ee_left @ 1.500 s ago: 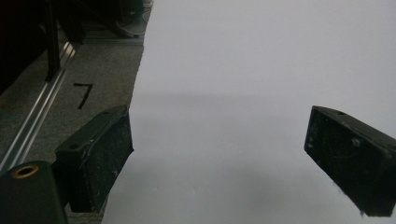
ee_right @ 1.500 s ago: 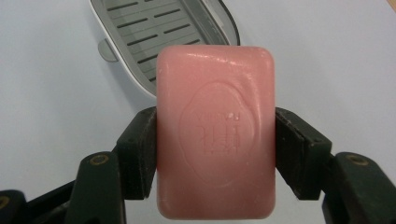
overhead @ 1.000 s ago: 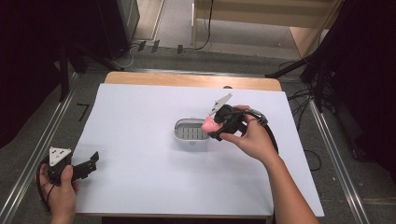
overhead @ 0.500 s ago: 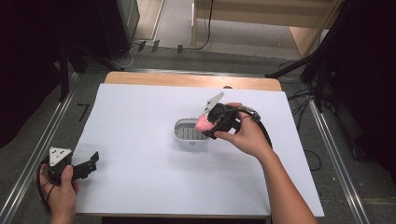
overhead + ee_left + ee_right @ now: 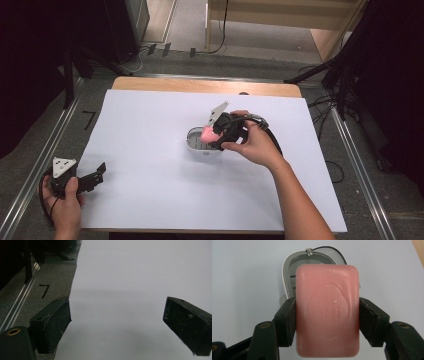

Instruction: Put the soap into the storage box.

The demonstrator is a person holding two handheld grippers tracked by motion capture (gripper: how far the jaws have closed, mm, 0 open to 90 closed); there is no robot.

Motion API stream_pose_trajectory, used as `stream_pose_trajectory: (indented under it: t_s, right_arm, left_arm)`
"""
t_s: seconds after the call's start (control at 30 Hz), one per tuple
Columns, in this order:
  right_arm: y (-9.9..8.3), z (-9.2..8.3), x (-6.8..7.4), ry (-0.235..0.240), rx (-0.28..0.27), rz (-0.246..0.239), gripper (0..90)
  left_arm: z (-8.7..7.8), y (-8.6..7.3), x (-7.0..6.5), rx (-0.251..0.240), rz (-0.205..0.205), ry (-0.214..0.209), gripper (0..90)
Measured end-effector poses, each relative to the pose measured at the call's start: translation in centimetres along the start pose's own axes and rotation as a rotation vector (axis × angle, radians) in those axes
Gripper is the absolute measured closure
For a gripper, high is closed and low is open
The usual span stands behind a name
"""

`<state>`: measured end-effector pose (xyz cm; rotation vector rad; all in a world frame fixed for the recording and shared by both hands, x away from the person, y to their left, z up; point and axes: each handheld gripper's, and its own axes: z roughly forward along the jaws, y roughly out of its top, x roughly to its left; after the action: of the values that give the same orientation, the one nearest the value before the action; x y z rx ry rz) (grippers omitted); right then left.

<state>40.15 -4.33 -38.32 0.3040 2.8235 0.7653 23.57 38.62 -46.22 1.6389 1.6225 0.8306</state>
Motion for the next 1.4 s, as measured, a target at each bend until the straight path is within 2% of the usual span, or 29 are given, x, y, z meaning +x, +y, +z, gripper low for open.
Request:
stream_pose_trajectory:
  t_s: [0.03, 0.3, 0.43, 0.5, 0.7, 1.03, 1.1, 1.13, 1.17, 1.3, 1.4]
  right_arm:
    - [0.2, 0.2, 0.0, 0.002, -0.003, -0.02, 38.7]
    - [0.8, 0.7, 0.0, 0.022, -0.01, -0.037, 38.7]
    - [1.1, 1.2, 0.2, 0.051, -0.018, -0.058, 38.7]
    - [1.4, 1.5, 0.3, 0.053, -0.008, -0.075, 38.6]
    - [1.4, 1.9, 0.1, 0.06, -0.002, -0.07, 38.6]
    - [1.4, 2.3, 0.1, 0.057, 0.025, -0.114, 38.5]
    - [1.4, 2.4, 0.1, 0.063, 0.033, -0.088, 39.1]
    - [1.4, 2.1, -0.2, 0.062, 0.003, -0.052, 38.7]
    - [1.4, 1.8, -0.3, 0.067, -0.004, -0.021, 37.2]
    - [1.3, 1.6, -0.4, 0.074, -0.008, 0.0, 33.7]
    - [1.1, 1.4, -0.4, 0.046, -0.002, 0.003, 31.8]
  left_arm:
    - [0.0, 0.0, 0.0, 0.0, 0.0, -0.002, 8.3]
    - [0.0, 0.0, 0.0, -0.001, -0.002, -0.002, 8.3]
    - [0.0, 0.0, 0.0, 0.0, -0.003, -0.003, 8.3]
    - [0.0, 0.0, 0.0, 0.0, -0.003, -0.002, 8.3]
    - [0.0, 0.0, 0.0, 0.0, -0.004, -0.004, 8.3]
    - [0.0, 0.0, 0.1, 0.0, -0.007, -0.007, 8.3]
    - [0.0, 0.0, 0.1, 0.0, -0.007, -0.007, 8.3]
    - [0.0, 0.0, 0.1, -0.001, -0.007, -0.009, 8.2]
    - [0.0, 0.0, 0.1, -0.002, -0.009, -0.008, 8.2]
    - [0.0, 0.0, 0.1, -0.002, -0.01, -0.007, 8.2]
    - [0.0, 0.0, 0.1, -0.003, -0.012, -0.007, 8.2]
